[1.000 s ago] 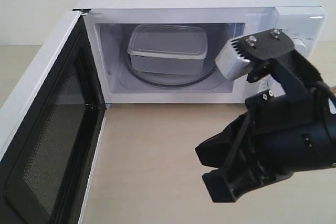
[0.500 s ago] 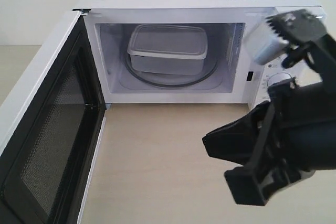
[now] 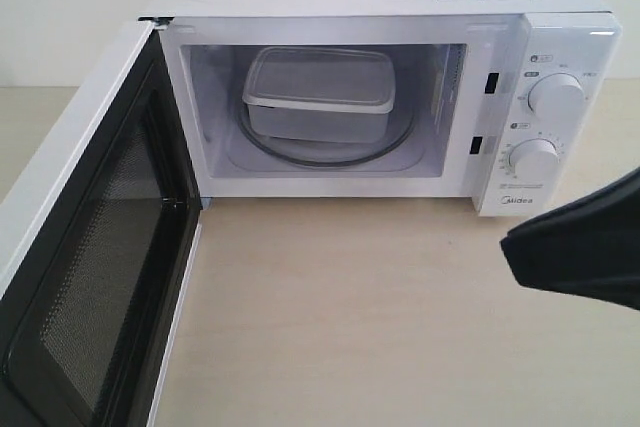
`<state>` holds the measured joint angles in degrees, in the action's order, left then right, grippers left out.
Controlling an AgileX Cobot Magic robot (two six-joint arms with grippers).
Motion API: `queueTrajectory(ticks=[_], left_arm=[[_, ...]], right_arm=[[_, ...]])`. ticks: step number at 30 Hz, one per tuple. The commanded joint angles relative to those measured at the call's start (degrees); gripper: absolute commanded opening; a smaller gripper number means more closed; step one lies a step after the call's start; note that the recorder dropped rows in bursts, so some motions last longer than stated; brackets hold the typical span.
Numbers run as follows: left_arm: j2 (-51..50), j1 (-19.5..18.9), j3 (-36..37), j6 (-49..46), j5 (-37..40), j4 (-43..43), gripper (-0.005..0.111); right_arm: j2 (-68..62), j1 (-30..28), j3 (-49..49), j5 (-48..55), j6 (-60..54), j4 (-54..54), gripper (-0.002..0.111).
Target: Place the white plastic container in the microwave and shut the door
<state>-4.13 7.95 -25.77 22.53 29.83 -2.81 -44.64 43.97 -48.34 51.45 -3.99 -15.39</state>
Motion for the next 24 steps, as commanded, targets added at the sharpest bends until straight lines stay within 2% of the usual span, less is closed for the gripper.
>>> queueTrajectory(ticks=[1, 5, 12, 14, 16, 18, 24], left_arm=[[-2.5, 0.0, -6.0, -10.4, 12.2, -7.2, 0.004], [-3.3, 0.0, -8.9, -15.5, 19.6, -11.8, 0.004], [-3.1, 0.0, -9.2, -16.2, 19.6, -10.3, 0.004], [-3.1, 0.0, -9.2, -16.2, 19.2, -6.3, 0.004], [-3.1, 0.0, -7.1, -14.9, 13.8, 1.1, 0.004], [-3.1, 0.0, -2.6, -9.9, 2.8, 3.7, 0.004], [-3.1, 0.0, 8.7, -9.5, -13.0, 8.9, 0.004]], right_arm=[[-1.3, 0.0, -2.1, 7.0, 4.0, 5.9, 0.0], [-1.3, 0.0, -2.1, 9.4, 3.5, 6.0, 0.0], [-1.2, 0.0, -2.1, 7.6, 3.5, 5.7, 0.0], [-1.2, 0.0, -1.6, 4.3, 3.5, 5.7, 0.0], [-1.2, 0.0, 0.2, -3.0, 3.5, 6.0, 0.0], [-1.2, 0.0, 2.5, -10.5, 3.5, 5.0, 0.0], [-1.2, 0.0, 3.7, -12.2, 3.5, 4.9, 0.0]])
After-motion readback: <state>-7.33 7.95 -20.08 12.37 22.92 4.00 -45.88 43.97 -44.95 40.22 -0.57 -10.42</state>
